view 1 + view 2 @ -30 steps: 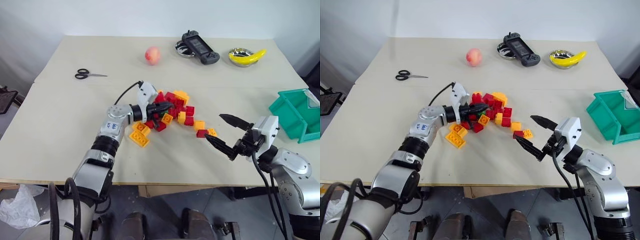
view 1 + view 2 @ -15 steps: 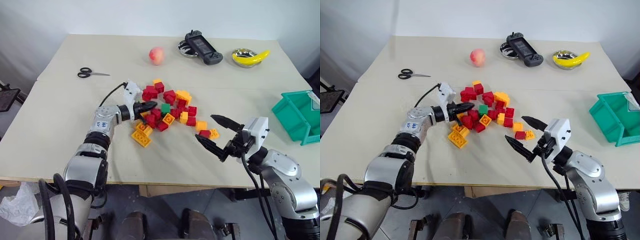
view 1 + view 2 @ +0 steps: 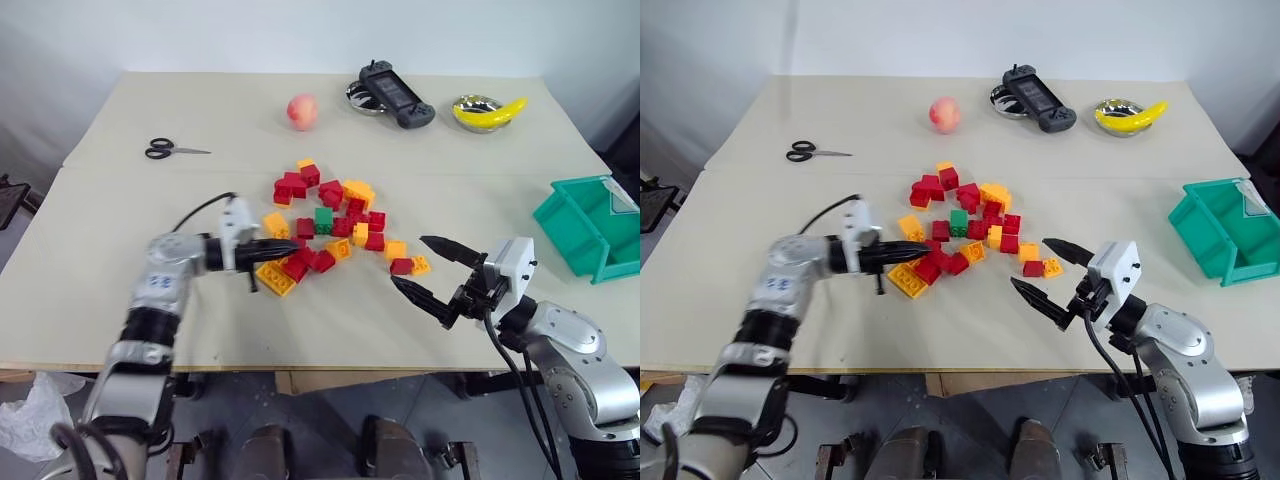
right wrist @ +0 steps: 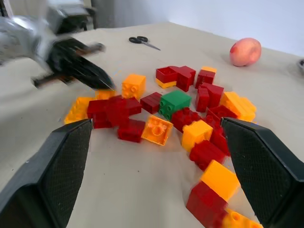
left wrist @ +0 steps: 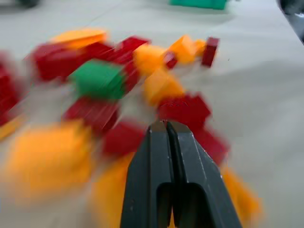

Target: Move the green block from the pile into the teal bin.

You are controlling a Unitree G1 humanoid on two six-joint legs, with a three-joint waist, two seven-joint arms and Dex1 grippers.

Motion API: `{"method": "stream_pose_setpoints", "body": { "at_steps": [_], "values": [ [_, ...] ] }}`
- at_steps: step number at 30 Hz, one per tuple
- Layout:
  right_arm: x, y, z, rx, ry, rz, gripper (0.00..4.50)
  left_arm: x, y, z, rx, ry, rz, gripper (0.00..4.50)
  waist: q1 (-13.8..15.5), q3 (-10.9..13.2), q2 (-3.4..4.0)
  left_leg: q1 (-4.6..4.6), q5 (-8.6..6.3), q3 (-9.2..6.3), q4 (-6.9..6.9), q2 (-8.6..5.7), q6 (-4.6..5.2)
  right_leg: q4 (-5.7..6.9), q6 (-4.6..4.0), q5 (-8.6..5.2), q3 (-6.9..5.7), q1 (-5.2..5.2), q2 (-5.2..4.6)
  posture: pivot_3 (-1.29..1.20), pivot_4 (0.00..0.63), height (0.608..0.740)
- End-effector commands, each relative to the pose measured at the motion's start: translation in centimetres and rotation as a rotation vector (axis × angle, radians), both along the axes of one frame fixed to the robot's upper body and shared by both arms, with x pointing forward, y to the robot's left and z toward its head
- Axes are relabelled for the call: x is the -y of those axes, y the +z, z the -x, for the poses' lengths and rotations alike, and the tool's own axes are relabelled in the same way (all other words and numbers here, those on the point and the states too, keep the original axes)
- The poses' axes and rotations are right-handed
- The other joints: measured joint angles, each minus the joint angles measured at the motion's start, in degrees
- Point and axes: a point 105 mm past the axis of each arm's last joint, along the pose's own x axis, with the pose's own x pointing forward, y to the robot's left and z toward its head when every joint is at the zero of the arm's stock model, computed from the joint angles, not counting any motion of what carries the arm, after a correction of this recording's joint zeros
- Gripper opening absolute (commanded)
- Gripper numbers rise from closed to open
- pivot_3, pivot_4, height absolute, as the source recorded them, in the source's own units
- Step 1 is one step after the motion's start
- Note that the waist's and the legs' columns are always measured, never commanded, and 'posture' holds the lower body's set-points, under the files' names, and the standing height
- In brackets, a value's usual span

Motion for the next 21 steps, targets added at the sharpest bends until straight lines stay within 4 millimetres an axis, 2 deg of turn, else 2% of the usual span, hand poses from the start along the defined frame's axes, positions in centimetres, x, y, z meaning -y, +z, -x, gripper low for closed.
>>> {"method": "stream_pose_setpoints", "body": {
  "at_steps": [1, 5, 6, 9, 11, 13, 16, 18, 21],
  "values": [
    [-0.1, 0.6, 0.0, -0.027, 0.067, 0.044, 4.50, -2.2, 1.5, 2.2, 0.123, 0.013, -0.018, 0.96, 0.0, 0.0, 0.00, 0.00, 0.00, 0.00, 0.01, 0.00, 0.01, -0.02, 0.00, 0.00, 0.00, 0.01, 0.00, 0.00, 0.150, 0.740],
    [-1.1, 1.1, -2.0, -0.031, 0.083, 0.107, 4.50, -4.7, 0.9, 3.9, 0.101, 0.124, -0.008, 2.08, 0.0, 0.0, 0.00, 0.02, 0.00, -0.02, 0.04, 0.00, 0.01, 0.03, 0.00, 0.00, 0.00, 0.02, -0.01, 0.00, 0.150, 0.740],
    [-1.6, 1.3, -2.7, -0.034, 0.091, 0.121, 4.50, -5.1, 0.8, 4.2, 0.092, 0.149, 0.000, 2.49, -0.1, 0.0, 0.00, 0.02, 0.00, -0.03, 0.06, 0.02, 0.00, 0.05, 0.00, 0.00, 0.00, 0.03, 0.00, 0.00, 0.150, 0.740],
    [-2.9, 1.8, -4.8, -0.045, 0.076, 0.129, 4.50, -5.1, 0.7, 4.8, 0.084, 0.193, 0.027, 3.32, 0.2, 0.0, 0.00, 0.02, 0.00, -0.04, 0.07, 0.04, -0.01, 0.07, -0.02, -0.01, 0.01, 0.01, 0.00, 0.00, 0.150, 0.740],
    [-4.7, 1.6, -7.7, -0.091, 0.030, 0.150, 4.50, -4.6, 0.6, 4.8, 0.104, 0.227, 0.047, 3.87, -0.2, 0.0, 0.00, 0.02, 0.00, -0.06, 0.06, 0.03, -0.01, 0.07, -0.02, -0.01, -0.02, 0.01, 0.01, 0.00, 0.150, 0.740],
    [-6.2, 1.6, -9.8, -0.082, -0.012, 0.191, 4.50, -4.0, 0.5, 4.8, 0.101, 0.235, 0.062, 4.42, -0.6, 0.0, 0.00, 0.02, 0.01, 0.03, 0.10, 0.02, -0.01, 0.10, -0.03, 0.00, 0.06, 0.00, -0.01, 0.00, 0.150, 0.740],
    [-8.0, 1.5, -11.6, -0.102, -0.025, 0.224, 4.50, -3.0, 0.4, 4.9, 0.090, 0.218, 0.076, 4.46, -0.9, 0.0, 0.01, 0.03, 0.02, -0.01, 0.02, 0.03, -0.04, 0.17, -0.05, -0.01, 0.02, -0.05, 0.00, 0.00, 0.150, 0.740],
    [-9.2, 0.7, -13.0, -0.158, -0.059, 0.266, 4.50, -2.4, 0.2, 5.1, 0.085, 0.204, 0.084, 4.46, -1.1, 0.0, 0.01, 0.00, 0.01, -0.02, -0.01, 0.02, -0.04, 0.12, -0.05, -0.02, -0.04, -0.05, 0.00, 0.00, 0.150, 0.740],
    [-11.3, 0.3, -14.2, -0.176, -0.066, 0.288, 4.50, -2.0, -0.1, 5.1, 0.079, 0.200, 0.093, 4.46, -1.7, 0.0, 0.01, 0.00, 0.01, 0.00, -0.02, 0.01, -0.04, 0.10, -0.05, -0.02, -0.03, -0.06, 0.00, 0.00, 0.150, 0.740]
  ]
}}
